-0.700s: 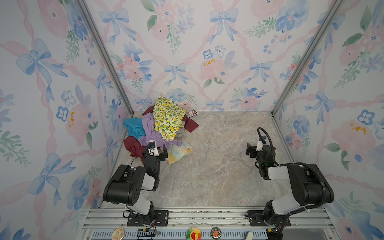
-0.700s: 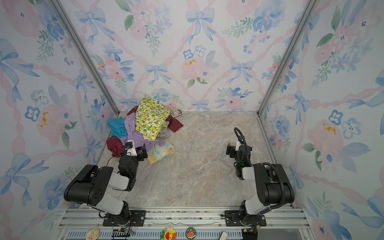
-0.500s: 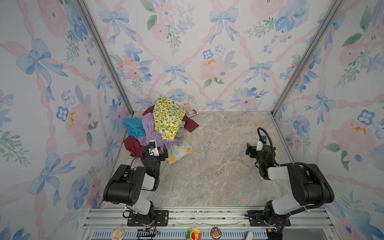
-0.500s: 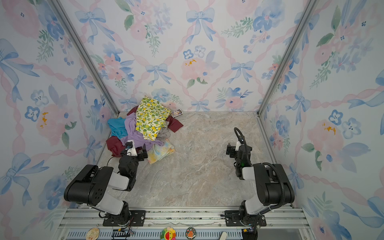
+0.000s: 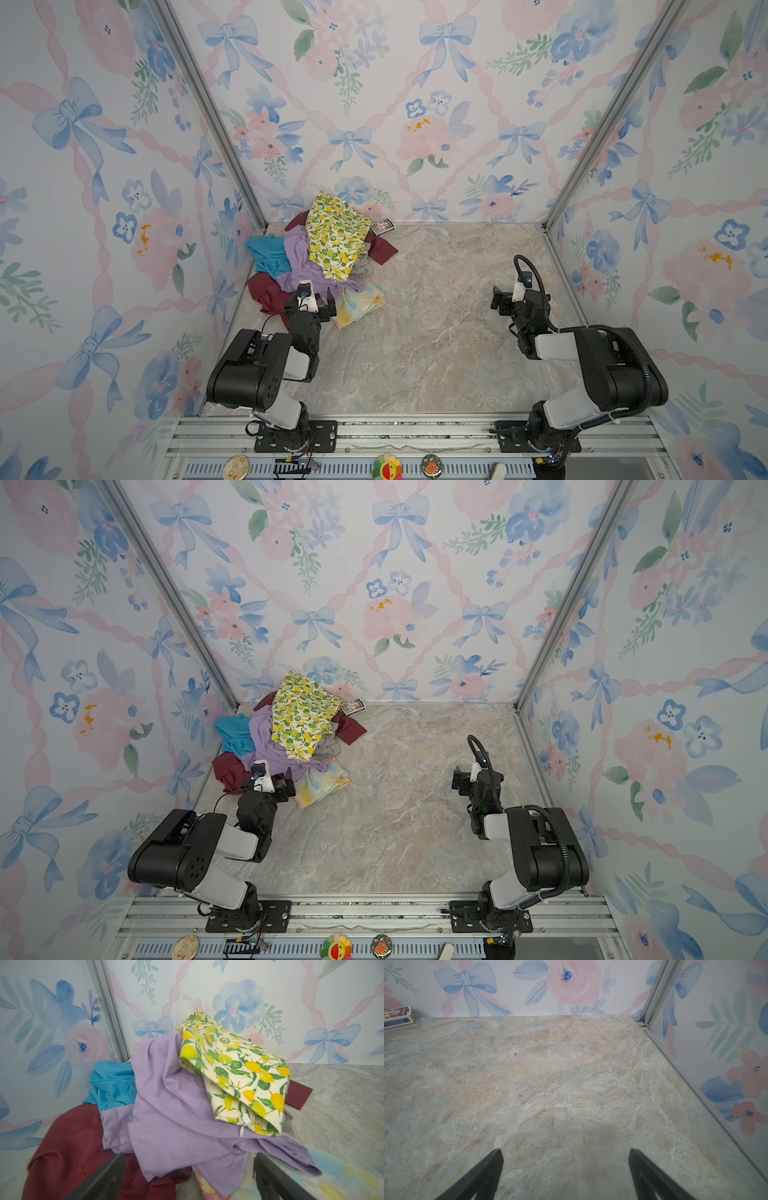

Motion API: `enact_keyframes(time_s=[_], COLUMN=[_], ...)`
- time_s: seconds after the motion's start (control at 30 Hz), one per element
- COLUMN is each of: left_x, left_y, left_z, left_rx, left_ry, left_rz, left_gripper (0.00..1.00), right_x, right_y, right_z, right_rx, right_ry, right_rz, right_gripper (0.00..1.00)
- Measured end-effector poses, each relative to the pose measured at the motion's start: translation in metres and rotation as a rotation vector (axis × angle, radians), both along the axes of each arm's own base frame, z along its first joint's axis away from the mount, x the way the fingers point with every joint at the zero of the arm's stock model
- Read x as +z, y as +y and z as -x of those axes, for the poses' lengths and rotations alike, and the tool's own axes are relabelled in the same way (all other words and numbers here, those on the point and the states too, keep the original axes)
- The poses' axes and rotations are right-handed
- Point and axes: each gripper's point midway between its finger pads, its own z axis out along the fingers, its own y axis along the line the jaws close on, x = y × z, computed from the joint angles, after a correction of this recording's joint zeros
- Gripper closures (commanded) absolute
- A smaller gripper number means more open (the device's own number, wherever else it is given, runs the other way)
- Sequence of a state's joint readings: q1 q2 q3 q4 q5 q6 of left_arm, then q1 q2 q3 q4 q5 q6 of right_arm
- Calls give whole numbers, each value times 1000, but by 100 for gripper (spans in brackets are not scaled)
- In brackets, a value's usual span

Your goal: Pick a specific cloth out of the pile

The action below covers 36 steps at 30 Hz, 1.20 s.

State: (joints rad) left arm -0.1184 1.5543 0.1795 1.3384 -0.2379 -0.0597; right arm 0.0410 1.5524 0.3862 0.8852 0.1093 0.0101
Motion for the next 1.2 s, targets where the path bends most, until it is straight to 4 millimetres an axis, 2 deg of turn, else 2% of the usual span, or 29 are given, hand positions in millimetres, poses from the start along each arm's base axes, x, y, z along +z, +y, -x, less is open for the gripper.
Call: enact_keyframes(time_s=[0.53,0.83,1.2], left_x=[0,1,7], left_y=[0,-4,-10], left_z=[0,1,6], left_rx=[1,-11,-31], left_ry=[0,-4,-21], left_rz=[-1,0,-17], left_gripper=[2,2,2], right_x=[0,4,2], right_y=[-1,6,12], right_z=[0,0,13], right_rx=[-8,8,28], right_ry=[-1,-20,-51], right_rz=[5,25,45], right_gripper=[3,3,3])
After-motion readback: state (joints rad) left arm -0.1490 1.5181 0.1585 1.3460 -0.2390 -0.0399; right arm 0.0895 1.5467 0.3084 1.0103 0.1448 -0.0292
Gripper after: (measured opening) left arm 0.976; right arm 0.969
